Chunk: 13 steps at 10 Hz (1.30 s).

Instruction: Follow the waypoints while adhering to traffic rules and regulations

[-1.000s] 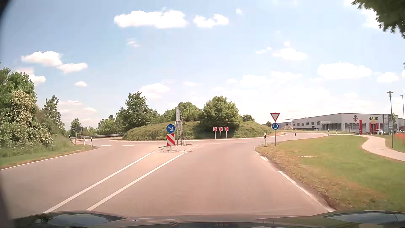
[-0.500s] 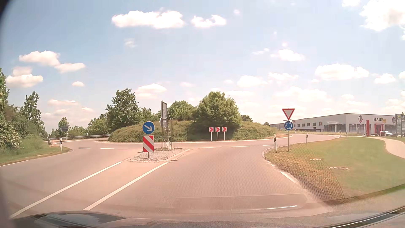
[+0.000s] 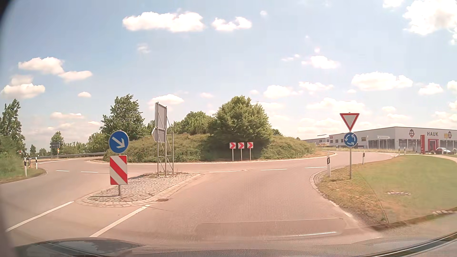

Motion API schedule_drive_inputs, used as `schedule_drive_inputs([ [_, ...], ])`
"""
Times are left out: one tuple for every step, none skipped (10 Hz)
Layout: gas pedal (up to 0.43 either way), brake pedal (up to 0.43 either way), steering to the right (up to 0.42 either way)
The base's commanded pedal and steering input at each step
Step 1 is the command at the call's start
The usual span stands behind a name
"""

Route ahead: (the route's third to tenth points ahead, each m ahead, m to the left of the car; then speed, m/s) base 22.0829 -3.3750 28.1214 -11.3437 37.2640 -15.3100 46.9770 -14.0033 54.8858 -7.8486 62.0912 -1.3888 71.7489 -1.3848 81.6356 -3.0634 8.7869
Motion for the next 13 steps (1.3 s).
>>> schedule_drive_inputs([
  [0.000, 0.140, 0.026],
  [0.000, 0.128, 0.034],
  [0.000, 0.098, 0.050],
  [0.000, 0.037, 0.063],
  [0.000, 0.012, 0.076],
  [0.000, 0.012, 0.091],
  [0.000, 0.012, 0.102],
  [0.000, 0.012, 0.113],
  [0.008, 0.012, 0.124],
  [0.028, 0.012, 0.131],
  [0.039, 0.012, 0.141],
  [0.079, 0.012, 0.153],
  [0.087, 0.012, 0.162],
])
